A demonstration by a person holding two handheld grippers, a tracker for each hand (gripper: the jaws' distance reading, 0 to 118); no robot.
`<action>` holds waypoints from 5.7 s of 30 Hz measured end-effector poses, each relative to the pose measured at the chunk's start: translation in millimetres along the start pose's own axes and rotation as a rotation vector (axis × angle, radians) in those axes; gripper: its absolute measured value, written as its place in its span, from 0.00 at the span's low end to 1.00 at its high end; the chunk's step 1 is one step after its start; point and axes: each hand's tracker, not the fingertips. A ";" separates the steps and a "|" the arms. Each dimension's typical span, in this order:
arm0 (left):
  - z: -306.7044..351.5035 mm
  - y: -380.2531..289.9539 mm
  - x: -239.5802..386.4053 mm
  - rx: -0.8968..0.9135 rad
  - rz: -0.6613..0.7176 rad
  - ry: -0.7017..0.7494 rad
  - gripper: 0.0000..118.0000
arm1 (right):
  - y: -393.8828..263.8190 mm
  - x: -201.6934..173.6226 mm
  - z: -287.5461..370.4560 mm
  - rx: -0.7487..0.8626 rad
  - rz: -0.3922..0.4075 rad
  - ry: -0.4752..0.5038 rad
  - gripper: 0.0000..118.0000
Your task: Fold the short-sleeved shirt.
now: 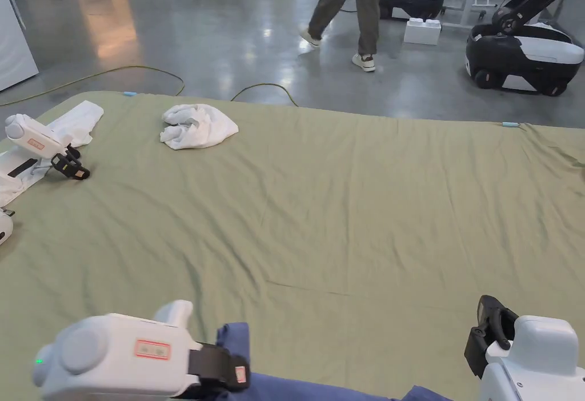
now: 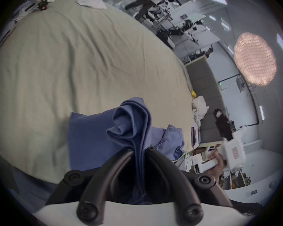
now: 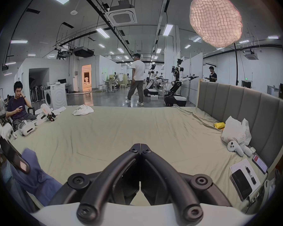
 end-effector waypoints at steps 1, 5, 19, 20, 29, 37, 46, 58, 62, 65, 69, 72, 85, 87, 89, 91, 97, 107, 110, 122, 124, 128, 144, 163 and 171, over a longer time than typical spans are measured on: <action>-12.7 -0.1 4.2 -0.020 -0.009 0.029 0.08 | -0.7 2.0 0.5 -0.003 -0.003 -0.004 0.00; -72.1 -2.1 12.4 -0.112 -0.056 0.128 0.07 | -4.1 12.5 2.9 -0.014 -0.010 -0.029 0.00; -94.0 -14.0 26.5 -0.150 -0.093 0.154 0.54 | -9.0 27.2 7.9 -0.046 -0.021 -0.073 0.00; -84.7 -12.2 31.9 -0.134 -0.098 0.129 0.54 | -8.9 27.3 8.3 -0.045 -0.022 -0.072 0.00; -65.2 -9.0 13.8 -0.077 -0.063 0.197 0.17 | -9.2 24.7 7.3 -0.049 -0.020 -0.060 0.00; -124.4 -49.1 30.4 -0.235 -0.164 0.088 0.14 | -15.8 24.2 7.4 -0.068 -0.014 -0.061 0.00; -129.8 -61.9 24.7 -0.202 -0.196 0.103 0.14 | -17.3 24.2 6.8 -0.073 -0.019 -0.058 0.00; -11.8 -24.7 -83.8 0.063 -0.016 0.063 0.59 | -10.9 19.6 0.1 -0.063 -0.028 -0.039 0.00; -8.9 -18.8 -123.2 0.049 0.075 -0.029 0.59 | -10.7 18.1 -2.2 -0.064 -0.038 -0.038 0.00; -23.8 -22.5 -133.1 -0.007 0.128 -0.096 0.59 | -10.6 16.1 -2.6 -0.063 -0.041 -0.035 0.00; -47.5 -31.4 -132.8 -0.042 0.127 -0.225 0.58 | -10.4 14.2 -2.0 -0.065 -0.041 -0.036 0.00; -61.4 -31.1 -144.1 -0.030 0.163 -0.293 0.55 | -10.2 13.7 -0.8 -0.065 -0.046 -0.039 0.00; -29.2 -27.5 -128.5 0.048 0.066 -0.286 0.09 | -8.5 14.5 -0.7 -0.065 -0.046 -0.034 0.00; -12.1 -22.1 -118.9 0.059 0.033 -0.258 0.09 | -8.7 16.3 -1.5 -0.063 -0.045 -0.032 0.00; 12.9 -14.6 -104.5 0.088 -0.030 -0.197 0.09 | -8.0 17.7 -2.2 -0.060 -0.044 -0.032 0.00; 36.0 -8.0 -99.2 0.095 -0.048 -0.144 0.09 | -7.2 18.6 -2.3 -0.059 -0.043 -0.031 0.00; 105.1 10.4 -82.0 0.135 -0.072 0.120 0.09 | -6.9 20.3 -1.9 -0.055 -0.039 -0.026 0.00; 83.0 8.5 -14.7 0.076 -0.171 0.357 0.09 | -12.1 26.5 -1.4 -0.061 -0.051 -0.034 0.00; 67.0 1.3 17.1 0.060 -0.244 0.324 0.09 | -12.9 28.9 -0.6 -0.064 -0.051 -0.040 0.00; -41.0 -9.9 68.1 -0.076 -0.269 0.178 0.09 | -20.4 28.7 4.2 -0.084 -0.064 -0.051 0.00; -63.0 -11.5 71.4 -0.103 -0.240 0.166 0.09 | -20.1 28.3 5.1 -0.087 -0.064 -0.052 0.00; -97.3 -20.8 82.1 -0.139 -0.243 0.208 0.09 | -21.6 29.9 5.5 -0.093 -0.059 -0.056 0.00; -68.0 -17.4 75.5 -0.046 -0.180 0.022 0.33 | -23.8 37.7 7.6 -0.106 -0.070 -0.071 0.00; -150.8 -41.3 47.0 -0.112 -0.175 0.002 0.12 | -20.0 37.4 9.9 -0.086 -0.069 -0.078 0.00; -59.2 -21.6 65.3 0.316 -0.397 0.162 0.12 | 0.1 20.8 2.1 -0.025 -0.056 -0.064 0.00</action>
